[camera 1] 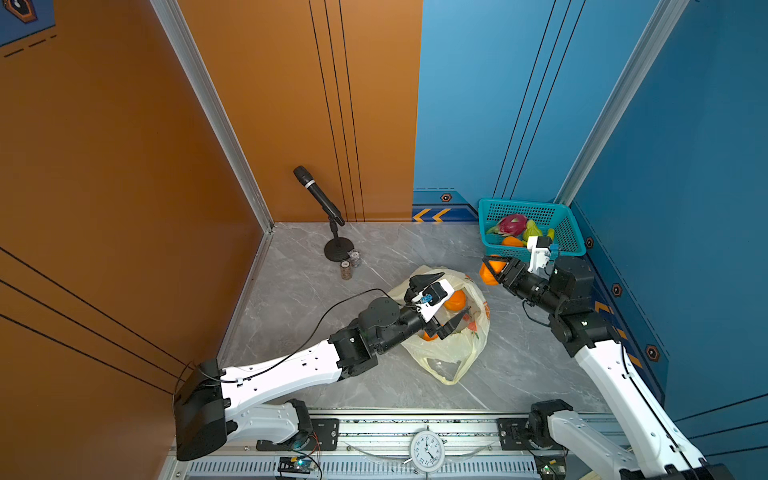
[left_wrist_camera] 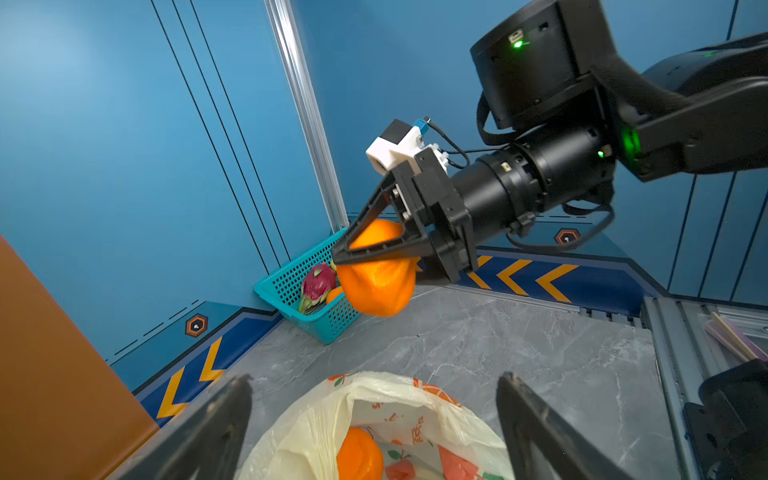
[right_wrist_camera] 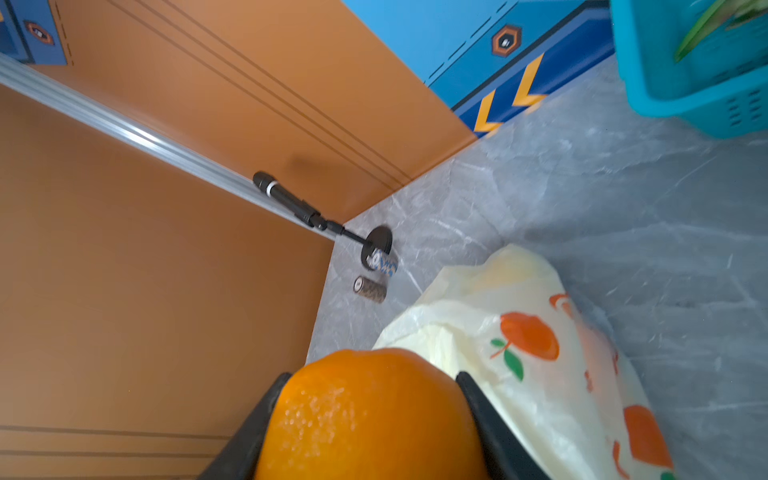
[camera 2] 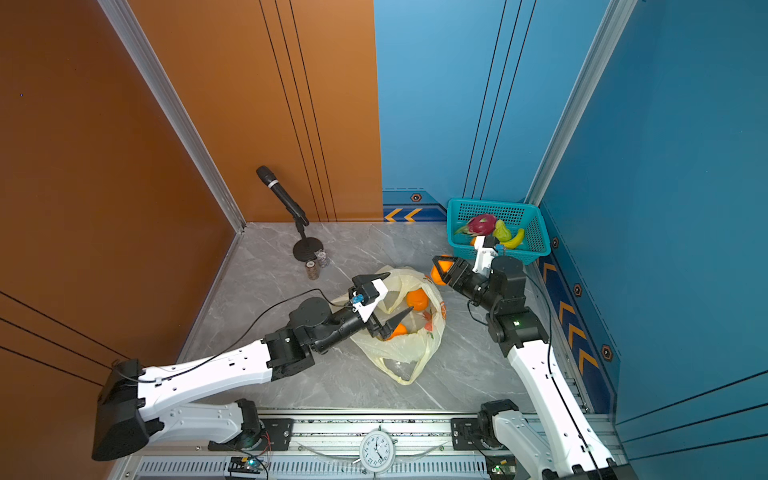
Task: Untie the knot of the plastic bag and take out the fruit
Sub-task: 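Carry the orange to the teal basket with the right gripper and release it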
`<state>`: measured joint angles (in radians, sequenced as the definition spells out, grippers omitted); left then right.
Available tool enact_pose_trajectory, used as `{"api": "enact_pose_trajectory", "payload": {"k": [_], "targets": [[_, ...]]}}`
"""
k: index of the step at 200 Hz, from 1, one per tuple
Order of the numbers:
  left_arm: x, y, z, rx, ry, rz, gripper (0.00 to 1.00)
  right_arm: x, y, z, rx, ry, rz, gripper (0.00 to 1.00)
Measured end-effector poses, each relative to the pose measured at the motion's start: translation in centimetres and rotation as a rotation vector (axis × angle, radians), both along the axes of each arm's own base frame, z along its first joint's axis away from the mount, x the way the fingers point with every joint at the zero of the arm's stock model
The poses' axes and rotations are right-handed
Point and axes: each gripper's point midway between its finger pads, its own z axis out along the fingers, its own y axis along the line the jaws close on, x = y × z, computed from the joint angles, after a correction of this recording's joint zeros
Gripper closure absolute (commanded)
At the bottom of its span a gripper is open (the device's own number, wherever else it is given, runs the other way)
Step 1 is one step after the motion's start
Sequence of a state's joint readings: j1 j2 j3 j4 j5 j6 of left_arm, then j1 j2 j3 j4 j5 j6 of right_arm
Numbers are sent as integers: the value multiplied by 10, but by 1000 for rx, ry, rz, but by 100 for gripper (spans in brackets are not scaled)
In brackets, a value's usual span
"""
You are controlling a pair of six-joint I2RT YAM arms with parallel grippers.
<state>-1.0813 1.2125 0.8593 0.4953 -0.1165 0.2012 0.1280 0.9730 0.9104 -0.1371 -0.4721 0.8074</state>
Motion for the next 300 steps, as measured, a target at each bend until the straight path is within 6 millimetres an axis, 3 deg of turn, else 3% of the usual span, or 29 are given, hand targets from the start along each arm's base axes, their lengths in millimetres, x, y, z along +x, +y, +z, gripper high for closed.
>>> {"api": "enact_pose_trajectory", "payload": {"k": [65, 111, 161, 235, 300], "targets": [[1, 20, -36, 82, 48, 58, 7, 92, -63, -10, -69, 57, -188, 50], [0, 26, -38, 108, 40, 69, 7, 150, -100, -19, -109, 83, -280, 51], [-1, 30, -41, 143, 28, 70, 6, 221, -131, -47, -126, 139, -321, 51], [-2, 32, -52, 188, 43, 69, 1, 287, -141, -92, -167, 219, -308, 52], [-2, 33, -57, 208, 52, 69, 2, 311, -126, -151, -345, 324, -271, 52]]}}
